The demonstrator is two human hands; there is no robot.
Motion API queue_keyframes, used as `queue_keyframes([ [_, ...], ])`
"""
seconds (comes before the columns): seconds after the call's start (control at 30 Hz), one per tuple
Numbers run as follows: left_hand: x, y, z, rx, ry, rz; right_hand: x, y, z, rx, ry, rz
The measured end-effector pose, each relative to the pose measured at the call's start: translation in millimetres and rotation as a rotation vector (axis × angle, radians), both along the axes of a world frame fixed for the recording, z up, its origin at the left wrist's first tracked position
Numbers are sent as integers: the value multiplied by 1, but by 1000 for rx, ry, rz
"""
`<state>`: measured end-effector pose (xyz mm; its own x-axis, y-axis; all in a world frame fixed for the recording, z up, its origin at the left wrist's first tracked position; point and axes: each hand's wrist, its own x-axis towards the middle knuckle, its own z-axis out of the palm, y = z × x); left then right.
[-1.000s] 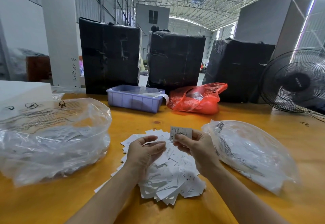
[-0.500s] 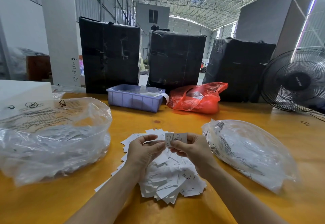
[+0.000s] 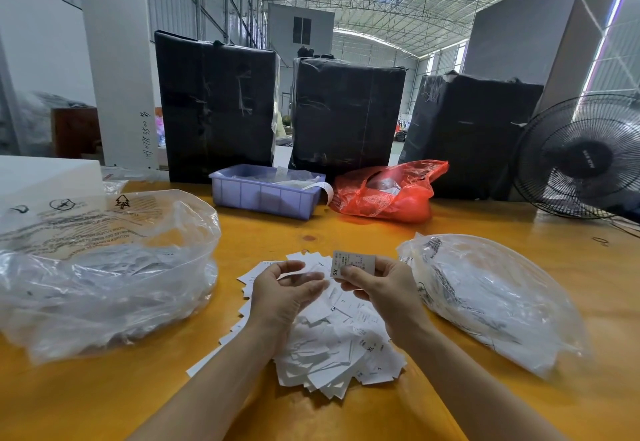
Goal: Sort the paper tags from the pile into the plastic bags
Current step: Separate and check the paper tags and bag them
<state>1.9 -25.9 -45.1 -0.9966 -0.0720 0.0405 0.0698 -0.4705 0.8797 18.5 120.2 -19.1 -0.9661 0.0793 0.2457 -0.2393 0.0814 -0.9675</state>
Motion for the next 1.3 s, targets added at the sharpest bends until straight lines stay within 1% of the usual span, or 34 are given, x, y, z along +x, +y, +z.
queue_keyframes([
  [0.37,3,1,1,-23,39,-34,-2,0,-2,74,26,-33],
  [0.57,4,0,1,-76,60,5,-3,-1,-1,4,59,-67],
  [0.97,8,1,3,-145,31,21,-3,-2,-1,-3,130,-75],
  [1.17,8,1,4,-105,32,-14,-3,-3,-3,87,146,-51],
  [1.3,9,2,4,-116,35,-36,-3,-3,-5,152,180,-85],
])
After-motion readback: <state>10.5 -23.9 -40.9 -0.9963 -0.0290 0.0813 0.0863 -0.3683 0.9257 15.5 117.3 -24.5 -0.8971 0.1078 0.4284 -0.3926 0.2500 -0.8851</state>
